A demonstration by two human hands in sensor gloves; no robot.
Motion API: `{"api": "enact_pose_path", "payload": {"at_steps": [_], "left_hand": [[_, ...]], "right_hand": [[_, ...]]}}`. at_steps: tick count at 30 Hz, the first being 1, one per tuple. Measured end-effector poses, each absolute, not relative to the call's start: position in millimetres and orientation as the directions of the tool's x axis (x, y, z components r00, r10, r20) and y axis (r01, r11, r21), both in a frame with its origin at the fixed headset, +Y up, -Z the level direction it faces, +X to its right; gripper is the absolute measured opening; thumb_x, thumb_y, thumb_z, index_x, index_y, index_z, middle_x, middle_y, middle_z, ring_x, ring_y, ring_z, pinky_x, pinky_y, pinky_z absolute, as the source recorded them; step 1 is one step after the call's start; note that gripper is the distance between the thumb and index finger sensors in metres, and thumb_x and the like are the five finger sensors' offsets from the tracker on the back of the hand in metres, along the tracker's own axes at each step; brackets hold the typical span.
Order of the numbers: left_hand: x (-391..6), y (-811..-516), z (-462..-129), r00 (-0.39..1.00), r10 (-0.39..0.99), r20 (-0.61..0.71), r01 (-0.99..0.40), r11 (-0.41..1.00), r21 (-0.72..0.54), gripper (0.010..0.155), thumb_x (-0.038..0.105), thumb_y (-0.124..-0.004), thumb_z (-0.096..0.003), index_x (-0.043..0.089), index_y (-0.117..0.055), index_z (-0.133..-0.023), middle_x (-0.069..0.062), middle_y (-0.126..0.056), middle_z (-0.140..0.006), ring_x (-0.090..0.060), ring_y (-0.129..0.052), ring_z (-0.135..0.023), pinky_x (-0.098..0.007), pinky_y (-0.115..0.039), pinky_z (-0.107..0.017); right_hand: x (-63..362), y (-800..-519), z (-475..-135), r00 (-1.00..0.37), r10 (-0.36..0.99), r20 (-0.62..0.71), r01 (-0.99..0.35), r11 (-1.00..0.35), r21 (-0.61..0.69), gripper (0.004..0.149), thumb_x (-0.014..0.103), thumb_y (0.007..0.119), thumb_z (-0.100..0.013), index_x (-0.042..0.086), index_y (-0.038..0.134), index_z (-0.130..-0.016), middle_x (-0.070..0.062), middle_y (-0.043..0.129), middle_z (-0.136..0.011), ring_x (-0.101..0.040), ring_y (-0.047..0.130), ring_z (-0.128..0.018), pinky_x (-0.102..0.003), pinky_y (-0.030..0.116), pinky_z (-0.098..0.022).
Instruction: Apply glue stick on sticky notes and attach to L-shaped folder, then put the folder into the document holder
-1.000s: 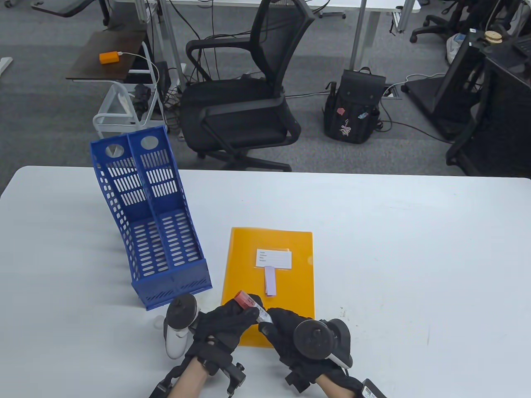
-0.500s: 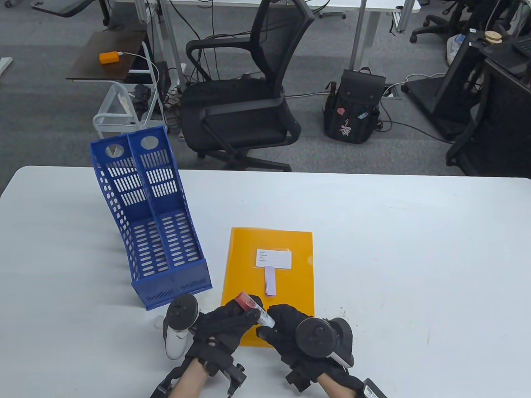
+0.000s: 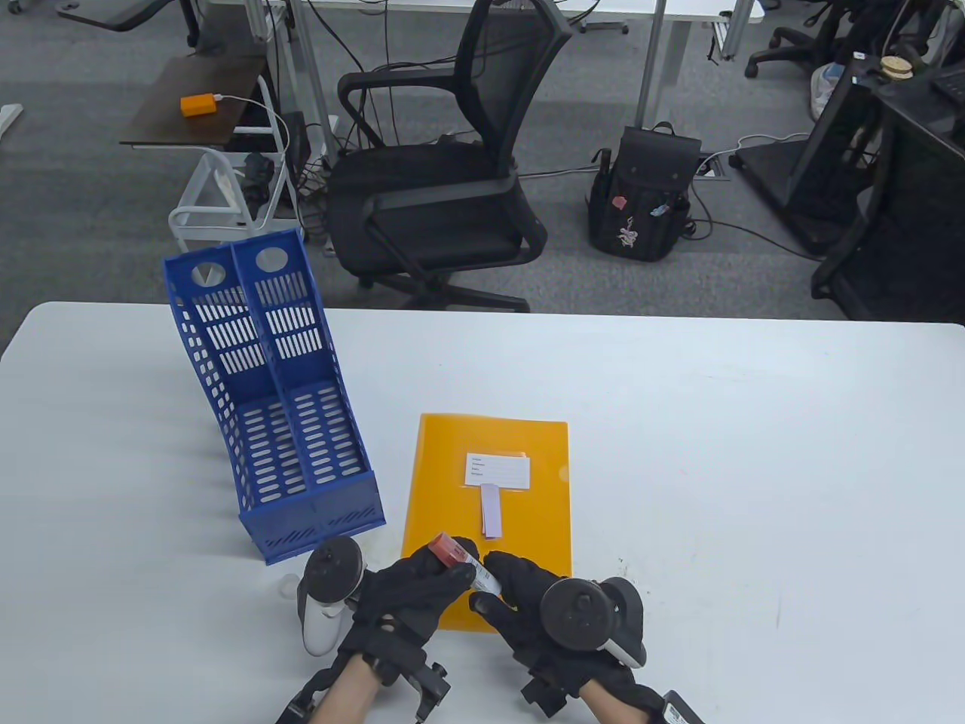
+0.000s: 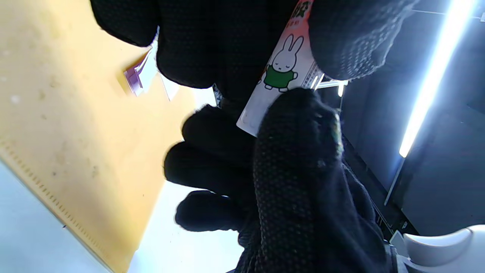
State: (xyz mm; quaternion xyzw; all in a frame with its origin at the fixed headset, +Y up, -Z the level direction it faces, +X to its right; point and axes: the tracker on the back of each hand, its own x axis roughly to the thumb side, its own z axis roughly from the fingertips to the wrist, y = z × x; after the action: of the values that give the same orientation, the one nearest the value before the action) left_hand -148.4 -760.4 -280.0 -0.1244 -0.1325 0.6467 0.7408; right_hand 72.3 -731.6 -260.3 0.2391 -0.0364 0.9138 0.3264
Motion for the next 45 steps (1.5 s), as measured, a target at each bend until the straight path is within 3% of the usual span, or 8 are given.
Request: {"api": "enact_pose_path", "payload": {"at_steps": [7,12,18,23,28,34,40,45], "left_hand": [[-147.8,-759.9,-279.6,0.158,0.986,0.045,-0.919,0.164,-0.358,0.06,0.047,-0.084,-0.0448,0.011,-0.079,-0.092,-0.013,-0.097,-0.08,-0.034,-0.09,-0.079,-0.06,-0.067,-0.064],[-149.6,-760.2,-279.8,0.205,0.978,0.038,-0.925,0.206,-0.32,0.06,0.047,-0.085,-0.0447,0.01,-0.079,-0.091,-0.014,-0.097,-0.079,-0.035,-0.09,-0.079,-0.06,-0.067,-0.064],[-147.1,-759.7,-280.2,0.216,0.975,0.051,-0.914,0.221,-0.34,0.06,0.047,-0.084,-0.0449,0.01,-0.079,-0.092,-0.013,-0.097,-0.079,-0.034,-0.09,-0.079,-0.06,-0.067,-0.064],[-149.4,-761.6,-281.2,0.217,0.976,0.034,-0.921,0.216,-0.324,0.06,0.047,-0.085,-0.0449,0.009,-0.079,-0.091,-0.014,-0.097,-0.079,-0.035,-0.091,-0.078,-0.06,-0.067,-0.064],[-146.7,-760.4,-280.9,0.198,0.979,0.035,-0.914,0.198,-0.355,0.06,0.048,-0.084,-0.0451,0.01,-0.079,-0.092,-0.013,-0.097,-0.079,-0.034,-0.091,-0.079,-0.06,-0.067,-0.064],[-148.7,-763.5,-281.8,0.219,0.976,0.021,-0.917,0.213,-0.338,0.06,0.047,-0.085,-0.0445,0.008,-0.08,-0.09,-0.014,-0.098,-0.078,-0.035,-0.091,-0.078,-0.06,-0.067,-0.063],[-145.3,-763.2,-282.3,0.235,0.971,0.042,-0.899,0.233,-0.37,0.06,0.048,-0.084,-0.0449,0.01,-0.079,-0.091,-0.013,-0.098,-0.078,-0.034,-0.091,-0.078,-0.06,-0.067,-0.064],[-147.6,-768.8,-284.2,0.258,0.966,0.014,-0.905,0.247,-0.347,0.06,0.047,-0.085,-0.0447,0.008,-0.08,-0.09,-0.014,-0.098,-0.077,-0.035,-0.091,-0.078,-0.061,-0.067,-0.063]], "right_hand": [[71.7,-726.7,-255.9,-0.765,0.46,0.451,-0.551,-0.83,-0.088,0.067,0.052,0.086,-0.037,0.001,0.078,-0.08,-0.013,0.096,-0.064,-0.03,0.101,-0.045,-0.045,0.087,-0.029],[67.5,-733.0,-259.0,-0.706,0.543,0.455,-0.569,-0.817,0.092,0.065,0.042,0.071,-0.048,-0.007,0.072,-0.091,-0.027,0.091,-0.078,-0.04,0.097,-0.057,-0.05,0.084,-0.033],[68.8,-728.5,-257.1,-0.791,0.424,0.44,-0.512,-0.853,-0.1,0.066,0.051,0.088,-0.037,0.001,0.078,-0.08,-0.014,0.096,-0.064,-0.03,0.102,-0.044,-0.045,0.087,-0.029],[65.0,-735.7,-260.2,-0.736,0.506,0.45,-0.529,-0.844,0.083,0.067,0.044,0.069,-0.048,-0.007,0.072,-0.091,-0.026,0.09,-0.079,-0.039,0.098,-0.056,-0.05,0.085,-0.032],[69.0,-728.7,-257.6,-0.791,0.426,0.44,-0.519,-0.847,-0.113,0.067,0.051,0.091,-0.035,0.001,0.08,-0.078,-0.014,0.097,-0.063,-0.028,0.103,-0.041,-0.044,0.088,-0.027],[66.9,-736.9,-262.2,-0.726,0.52,0.449,-0.54,-0.836,0.097,0.067,0.046,0.072,-0.047,-0.006,0.076,-0.088,-0.025,0.093,-0.075,-0.037,0.1,-0.051,-0.049,0.086,-0.03],[71.2,-730.7,-259.7,-0.808,0.404,0.429,-0.491,-0.864,-0.111,0.068,0.056,0.092,-0.032,0.003,0.084,-0.074,-0.012,0.1,-0.057,-0.027,0.104,-0.037,-0.043,0.088,-0.025],[67.6,-740.5,-265.2,-0.732,0.547,0.406,-0.513,-0.835,0.2,0.067,0.043,0.074,-0.047,-0.007,0.071,-0.093,-0.028,0.088,-0.081,-0.039,0.098,-0.056,-0.05,0.084,-0.033]]}}
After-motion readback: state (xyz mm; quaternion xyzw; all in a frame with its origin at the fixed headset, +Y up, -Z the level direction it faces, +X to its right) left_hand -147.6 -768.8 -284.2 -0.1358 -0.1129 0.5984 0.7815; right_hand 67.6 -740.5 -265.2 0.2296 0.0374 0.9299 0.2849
